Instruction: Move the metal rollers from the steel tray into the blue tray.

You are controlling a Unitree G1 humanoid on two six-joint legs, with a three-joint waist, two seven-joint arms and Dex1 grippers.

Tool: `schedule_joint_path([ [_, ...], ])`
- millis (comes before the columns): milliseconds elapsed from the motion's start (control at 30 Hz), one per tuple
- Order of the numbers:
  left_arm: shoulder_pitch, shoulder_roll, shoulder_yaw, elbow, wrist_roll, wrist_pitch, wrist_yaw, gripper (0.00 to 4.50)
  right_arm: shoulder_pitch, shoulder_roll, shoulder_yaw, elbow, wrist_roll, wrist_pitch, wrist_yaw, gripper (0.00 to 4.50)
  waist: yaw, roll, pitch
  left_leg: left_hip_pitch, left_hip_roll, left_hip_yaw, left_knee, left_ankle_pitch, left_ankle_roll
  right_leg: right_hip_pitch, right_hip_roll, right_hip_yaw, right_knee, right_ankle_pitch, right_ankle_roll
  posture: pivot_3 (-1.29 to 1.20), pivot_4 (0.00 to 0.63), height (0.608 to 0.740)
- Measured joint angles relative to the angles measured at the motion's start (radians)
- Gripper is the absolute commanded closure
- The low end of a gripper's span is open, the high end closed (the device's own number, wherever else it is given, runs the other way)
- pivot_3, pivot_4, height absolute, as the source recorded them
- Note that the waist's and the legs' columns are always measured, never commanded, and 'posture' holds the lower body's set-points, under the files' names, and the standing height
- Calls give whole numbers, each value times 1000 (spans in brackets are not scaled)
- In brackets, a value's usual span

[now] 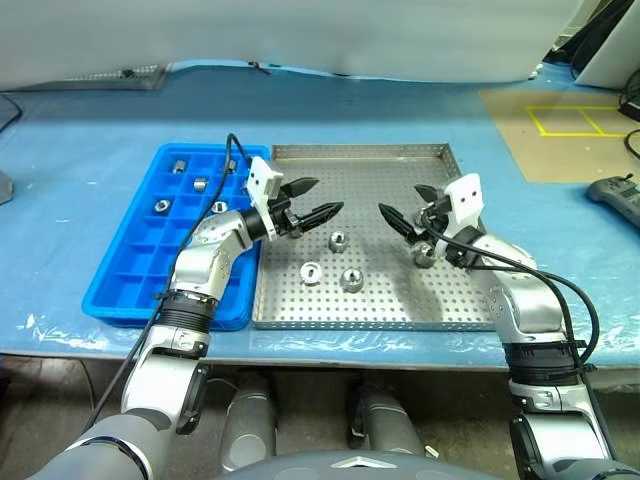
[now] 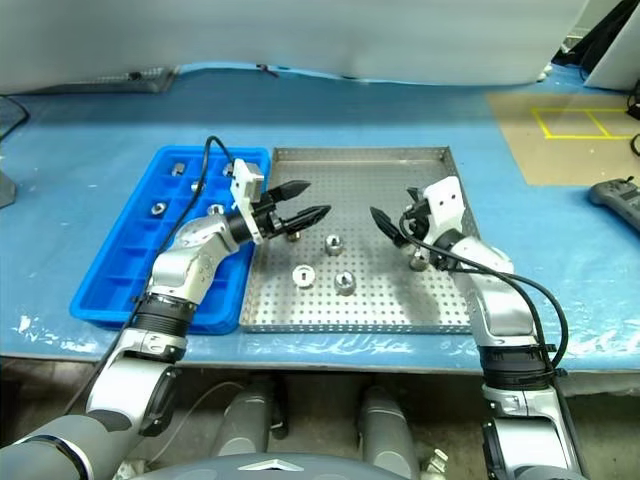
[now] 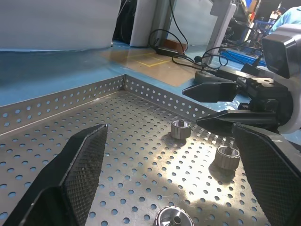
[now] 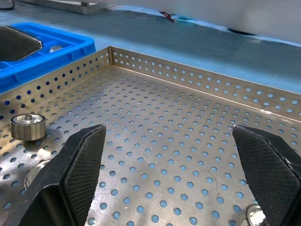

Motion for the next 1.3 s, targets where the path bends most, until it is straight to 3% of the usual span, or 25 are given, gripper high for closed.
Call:
schedule_joint_path([
  [600,-43,22,-20,53,23,-26,-55,22,-4,-33,0,-21,-1,17,-6,0,-2,0,0,0,0,0,0,0,0,0,0,0,0,0,0,-167,150,740],
  [733,-132,154,-58,125,61,6,-169,22,14,-22,-3,-45,1,21,-25,0,-13,0,0,0,0,0,0,0,-1,-1,1,0,1,0,0,-195,150,740],
  [833,-233,311,-143,208,151,27,-328,22,30,-21,-10,-56,1,30,-35,0,-26,0,0,1,0,0,-1,0,-1,-1,1,2,0,0,0,-218,150,740],
  [900,-294,361,-208,286,219,16,-415,22,41,-17,-16,-59,1,36,-47,0,-29,0,0,1,-1,1,-2,0,-1,-1,1,2,0,0,0,-234,150,740],
  [1300,-496,206,-298,712,454,-290,-405,22,128,17,-26,-141,-2,44,-113,0,-40,0,0,0,0,1,0,0,0,0,0,1,0,0,0,-331,150,740],
])
